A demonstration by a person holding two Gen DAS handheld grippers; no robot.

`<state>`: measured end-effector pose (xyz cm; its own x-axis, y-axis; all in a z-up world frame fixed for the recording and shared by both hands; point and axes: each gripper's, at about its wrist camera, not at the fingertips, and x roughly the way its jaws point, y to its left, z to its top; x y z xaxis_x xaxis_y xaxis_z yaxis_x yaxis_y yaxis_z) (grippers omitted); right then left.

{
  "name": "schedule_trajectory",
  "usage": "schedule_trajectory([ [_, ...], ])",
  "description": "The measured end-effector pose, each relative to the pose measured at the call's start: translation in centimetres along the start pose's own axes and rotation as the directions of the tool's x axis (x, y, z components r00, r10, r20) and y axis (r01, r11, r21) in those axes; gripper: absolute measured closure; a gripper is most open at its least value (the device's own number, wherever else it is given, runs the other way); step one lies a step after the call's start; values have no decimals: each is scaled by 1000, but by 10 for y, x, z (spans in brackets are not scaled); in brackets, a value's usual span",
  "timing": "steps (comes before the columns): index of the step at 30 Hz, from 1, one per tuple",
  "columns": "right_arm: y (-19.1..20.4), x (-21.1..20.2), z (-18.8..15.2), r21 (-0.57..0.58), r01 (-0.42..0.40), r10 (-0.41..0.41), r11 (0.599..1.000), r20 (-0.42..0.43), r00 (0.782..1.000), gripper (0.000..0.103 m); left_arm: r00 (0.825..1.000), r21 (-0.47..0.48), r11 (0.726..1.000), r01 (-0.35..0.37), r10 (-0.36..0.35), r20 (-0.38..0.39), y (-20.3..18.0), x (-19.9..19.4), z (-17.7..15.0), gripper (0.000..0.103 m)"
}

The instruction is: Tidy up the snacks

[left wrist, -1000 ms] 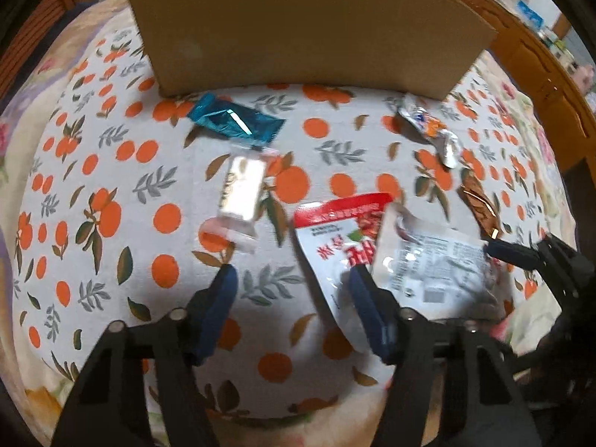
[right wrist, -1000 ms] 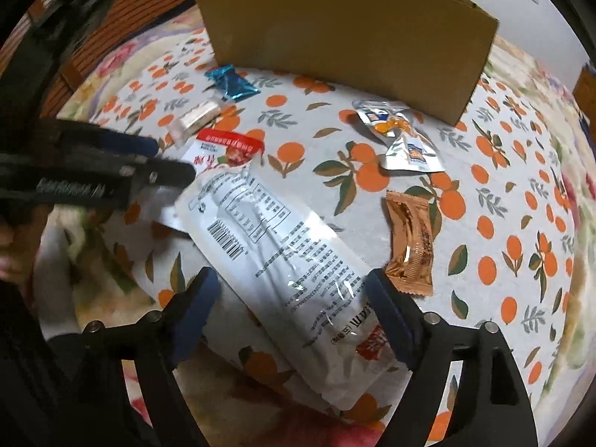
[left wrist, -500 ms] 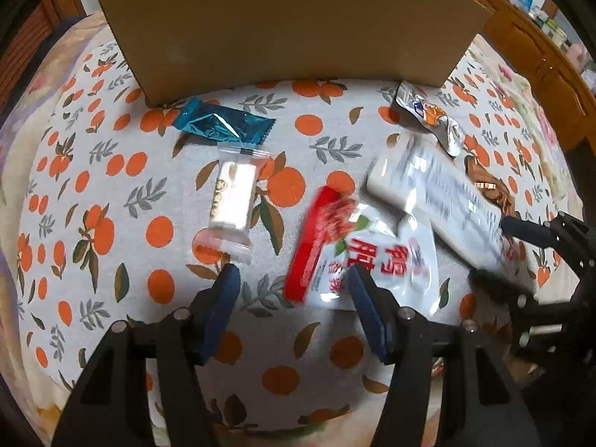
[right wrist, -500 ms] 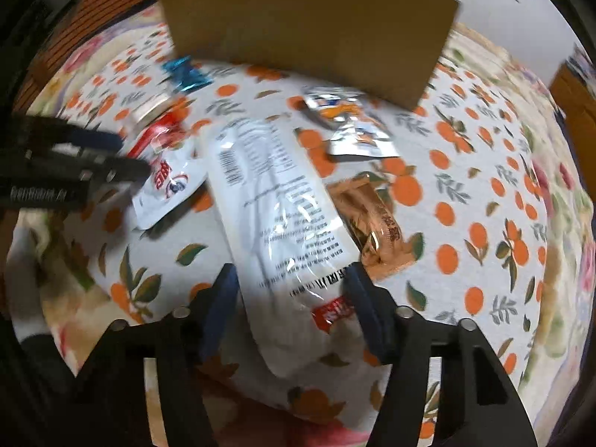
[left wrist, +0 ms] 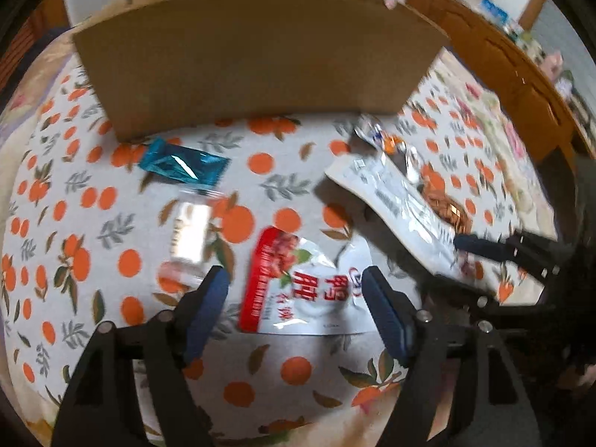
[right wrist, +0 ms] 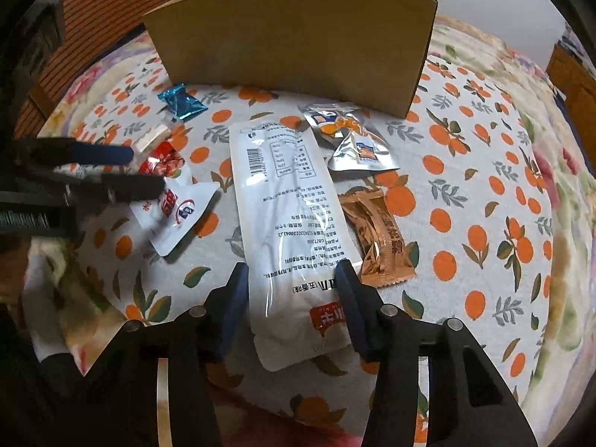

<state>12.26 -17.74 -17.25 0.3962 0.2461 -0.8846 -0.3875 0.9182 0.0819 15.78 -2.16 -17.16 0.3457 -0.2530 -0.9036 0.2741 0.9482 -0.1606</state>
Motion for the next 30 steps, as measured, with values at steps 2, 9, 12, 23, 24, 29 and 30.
schedule_trajectory([
  [2,-1,-1,2,5,-10,10,1000,7,1000,60,1000,44,999,-6,7,-18,-8,7,-1,28],
  [9,-7,-8,8,30,-53,52,998,30,998,71,997,135,990,27,-18,-69,-33,19,-3,27],
  [12,-9,-12,10,39,-65,63,997,47,997,74,997,173,985,10,3,-74,-41,23,-5,27],
  [23,-17,-26,14,78,-103,97,992,83,992,82,997,125,991,54,-47,-59,-28,15,-5,95],
  [24,-16,-27,14,79,-111,104,991,89,991,83,996,119,990,71,-65,-52,-29,13,-4,97],
  [29,-14,-26,14,75,-109,103,991,85,991,83,995,124,987,100,-96,-39,-32,7,-3,102],
  [30,-14,-27,14,78,-110,104,991,86,991,83,994,124,987,105,-101,-39,-32,6,-3,103],
])
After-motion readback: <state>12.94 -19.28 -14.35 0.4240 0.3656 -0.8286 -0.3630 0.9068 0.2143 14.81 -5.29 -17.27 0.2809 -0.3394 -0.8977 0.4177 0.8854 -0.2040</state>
